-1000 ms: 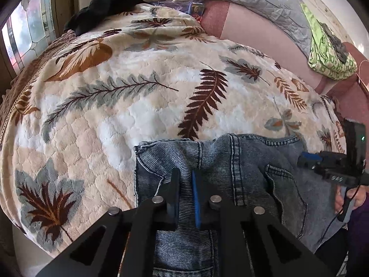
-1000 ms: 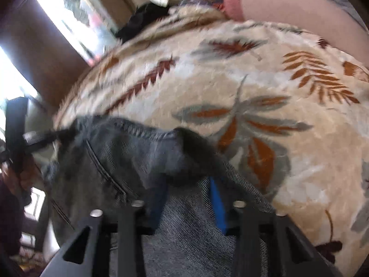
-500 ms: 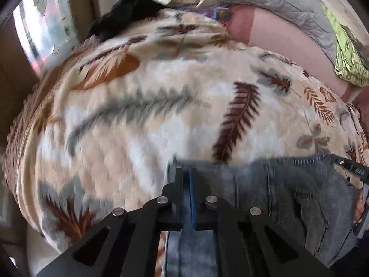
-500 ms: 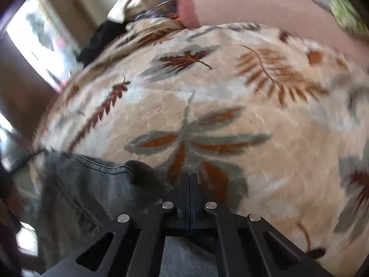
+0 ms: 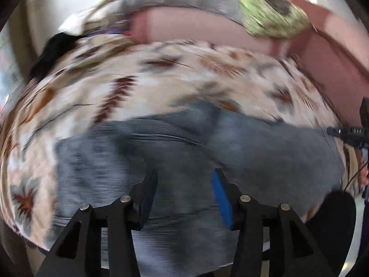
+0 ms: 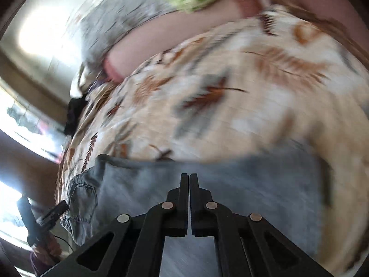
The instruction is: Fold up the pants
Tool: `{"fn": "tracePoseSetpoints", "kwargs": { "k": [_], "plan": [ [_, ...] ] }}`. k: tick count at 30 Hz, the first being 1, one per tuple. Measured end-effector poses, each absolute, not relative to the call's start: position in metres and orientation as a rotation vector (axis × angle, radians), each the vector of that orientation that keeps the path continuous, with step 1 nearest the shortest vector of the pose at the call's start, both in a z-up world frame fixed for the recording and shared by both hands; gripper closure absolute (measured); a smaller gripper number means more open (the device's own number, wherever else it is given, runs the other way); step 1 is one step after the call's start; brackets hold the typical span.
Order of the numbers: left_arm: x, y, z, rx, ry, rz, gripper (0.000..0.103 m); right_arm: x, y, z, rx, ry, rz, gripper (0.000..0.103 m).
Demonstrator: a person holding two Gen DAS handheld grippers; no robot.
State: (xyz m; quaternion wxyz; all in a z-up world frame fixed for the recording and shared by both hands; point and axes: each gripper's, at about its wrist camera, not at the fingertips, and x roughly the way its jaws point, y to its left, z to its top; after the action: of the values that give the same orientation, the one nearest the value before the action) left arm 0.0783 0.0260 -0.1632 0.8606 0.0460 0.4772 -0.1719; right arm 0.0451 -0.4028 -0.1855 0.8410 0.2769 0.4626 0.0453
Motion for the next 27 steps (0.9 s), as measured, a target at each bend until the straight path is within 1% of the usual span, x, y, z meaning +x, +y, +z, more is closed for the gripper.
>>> {"fn": "tracePoseSetpoints", "kwargs": {
  "k": [3,9,12,15,18,20,21,22,23,24,25,27],
  "plan": [
    [0.079,-0.016,-0.176,0.123,1.045,-0.411,0.053,0.019,-0.429,-0.195,0.616,1.001,0.043,0.101],
    [0.111,-0.058,-0.202,0.182,1.082,-0.331,0.053,0.006,-0.449,-0.223,0.587,1.044,-0.034,0.101],
    [0.129,-0.059,-0.218,0.212,1.121,-0.281,0.052,-0.005,-0.459,-0.228,0.620,1.010,-0.028,0.101],
    [0.134,-0.064,-0.219,0.270,1.097,-0.268,0.047,-0.019,-0.473,-0.228,0.635,0.970,-0.032,0.101],
    [0.130,-0.062,-0.214,0.268,1.112,-0.244,0.047,-0.026,-0.474,-0.219,0.629,0.995,-0.072,0.100],
    [0.125,-0.062,-0.211,0.258,1.116,-0.258,0.048,-0.033,-0.470,-0.208,0.609,1.005,-0.085,0.097],
    [0.121,-0.063,-0.209,0.250,1.116,-0.276,0.048,-0.039,-0.469,-0.202,0.640,1.011,-0.055,0.095],
    [0.115,-0.064,-0.207,0.243,1.116,-0.297,0.048,-0.043,-0.469,-0.199,0.676,1.011,-0.028,0.081],
    [0.112,-0.065,-0.206,0.239,1.115,-0.317,0.048,-0.052,-0.468,-0.196,0.720,1.004,0.000,0.070],
    [0.108,-0.067,-0.205,0.239,1.113,-0.339,0.048,-0.059,-0.467,-0.194,0.731,1.002,0.006,0.045],
    [0.106,-0.069,-0.206,0.242,1.113,-0.347,0.048,-0.066,-0.464,-0.192,0.725,1.000,0.002,0.036],
    [0.104,-0.071,-0.209,0.246,1.122,-0.349,0.048,-0.084,-0.459,-0.189,0.707,0.998,0.000,0.036]
  ]
}}
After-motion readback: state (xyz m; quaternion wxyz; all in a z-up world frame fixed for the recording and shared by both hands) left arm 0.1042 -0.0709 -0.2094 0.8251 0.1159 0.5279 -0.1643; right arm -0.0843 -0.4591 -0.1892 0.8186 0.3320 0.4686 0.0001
